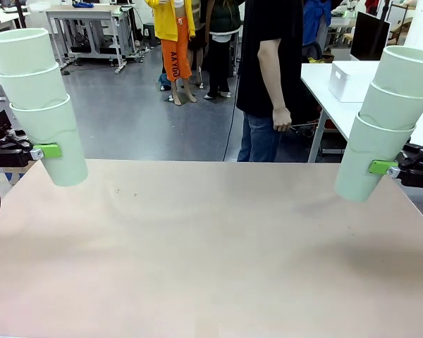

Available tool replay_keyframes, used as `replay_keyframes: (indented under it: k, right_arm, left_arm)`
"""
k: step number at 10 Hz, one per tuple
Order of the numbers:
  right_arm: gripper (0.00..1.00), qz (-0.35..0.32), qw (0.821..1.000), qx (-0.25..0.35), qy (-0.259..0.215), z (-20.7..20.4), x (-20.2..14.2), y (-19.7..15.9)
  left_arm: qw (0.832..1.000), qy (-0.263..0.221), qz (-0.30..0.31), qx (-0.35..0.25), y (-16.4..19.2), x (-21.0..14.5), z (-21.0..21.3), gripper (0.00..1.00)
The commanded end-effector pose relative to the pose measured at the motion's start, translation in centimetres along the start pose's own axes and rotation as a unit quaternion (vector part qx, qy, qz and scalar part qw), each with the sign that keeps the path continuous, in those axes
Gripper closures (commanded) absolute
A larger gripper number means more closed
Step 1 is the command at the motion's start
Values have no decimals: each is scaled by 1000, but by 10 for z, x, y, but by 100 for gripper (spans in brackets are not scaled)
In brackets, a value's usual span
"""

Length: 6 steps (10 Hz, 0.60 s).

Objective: Stack the cups and store them in the basket.
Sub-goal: Place the stack of Reusable plastic cups into the Pantry Basket.

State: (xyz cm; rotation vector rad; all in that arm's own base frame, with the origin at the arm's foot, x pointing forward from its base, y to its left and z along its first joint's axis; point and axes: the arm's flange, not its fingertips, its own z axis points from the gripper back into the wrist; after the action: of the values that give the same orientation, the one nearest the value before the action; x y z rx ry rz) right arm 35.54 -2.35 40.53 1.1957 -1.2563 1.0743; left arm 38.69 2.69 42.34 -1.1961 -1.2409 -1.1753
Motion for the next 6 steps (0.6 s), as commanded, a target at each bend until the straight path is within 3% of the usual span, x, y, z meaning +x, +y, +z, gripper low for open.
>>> replay_keyframes:
  k: [1,6]
  right_arm:
    - [14,4,1000,0,-3,1,3,1]
    - [14,4,1000,0,-3,1,3,1]
  left_arm:
    - [1000,-5,-5,-1,-1,3,-1,13]
    - [1000,-5,-5,-1,-1,3,-1,13]
